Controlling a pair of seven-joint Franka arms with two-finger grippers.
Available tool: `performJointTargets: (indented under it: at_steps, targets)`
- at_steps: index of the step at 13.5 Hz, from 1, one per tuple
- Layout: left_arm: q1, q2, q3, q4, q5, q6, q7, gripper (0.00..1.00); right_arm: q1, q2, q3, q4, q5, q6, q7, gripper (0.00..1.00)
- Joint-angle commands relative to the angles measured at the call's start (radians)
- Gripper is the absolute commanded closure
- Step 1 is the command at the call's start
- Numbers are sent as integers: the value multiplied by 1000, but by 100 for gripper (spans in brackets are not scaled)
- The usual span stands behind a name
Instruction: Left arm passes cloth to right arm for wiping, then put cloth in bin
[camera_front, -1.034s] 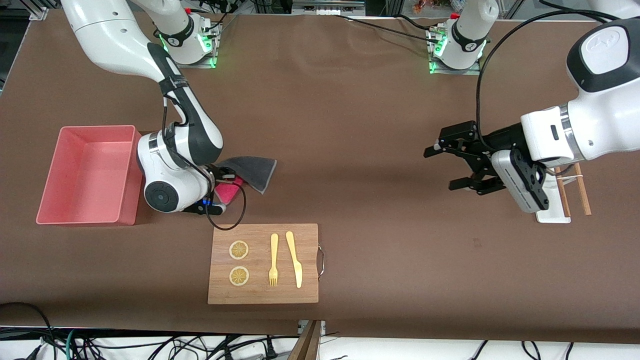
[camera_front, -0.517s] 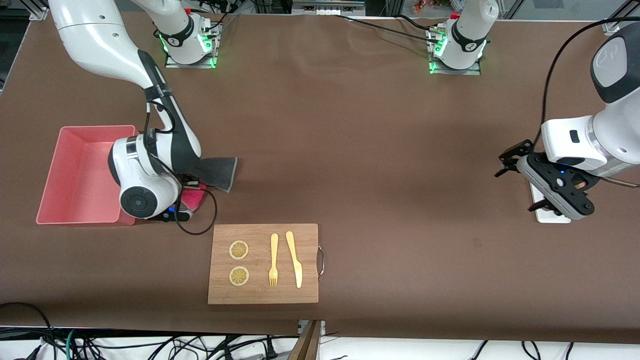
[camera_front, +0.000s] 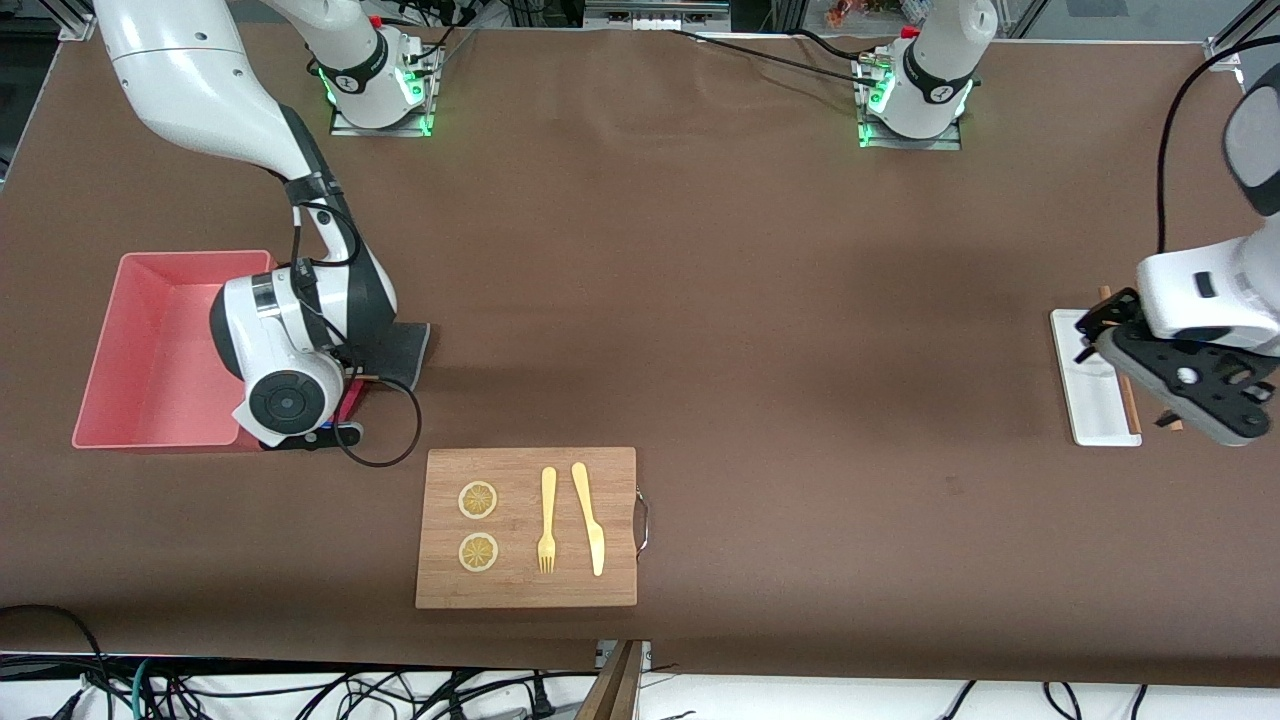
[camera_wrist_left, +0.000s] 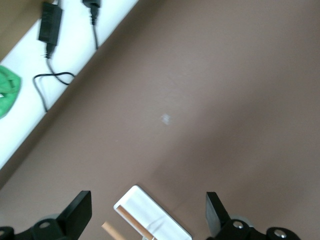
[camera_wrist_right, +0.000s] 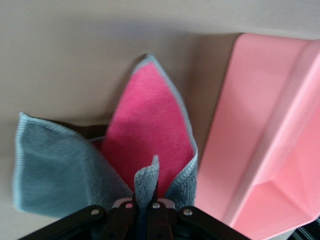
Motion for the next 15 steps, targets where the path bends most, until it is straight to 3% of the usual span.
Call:
performJointTargets:
  at_steps: [1, 3, 7, 12, 15]
  targets:
    - [-16, 5, -5, 50, 36, -17, -77, 0, 6, 10, 77, 4, -21, 53, 136, 100]
    - [-18, 14, -10, 44, 30, -20, -201, 0, 9, 22, 140, 4, 0, 117, 260, 100]
    - [-19, 13, -10, 42, 22, -47, -271, 0, 19, 38, 211, 5, 155, 274, 426, 100]
    - [-85, 14, -19, 43, 16, -105, -562, 0, 43, 87, 314, 56, 177, 430, 670, 100]
    - [-62, 11, -13, 42, -62, -135, -582, 0, 54, 105, 349, 79, 256, 490, 749, 100]
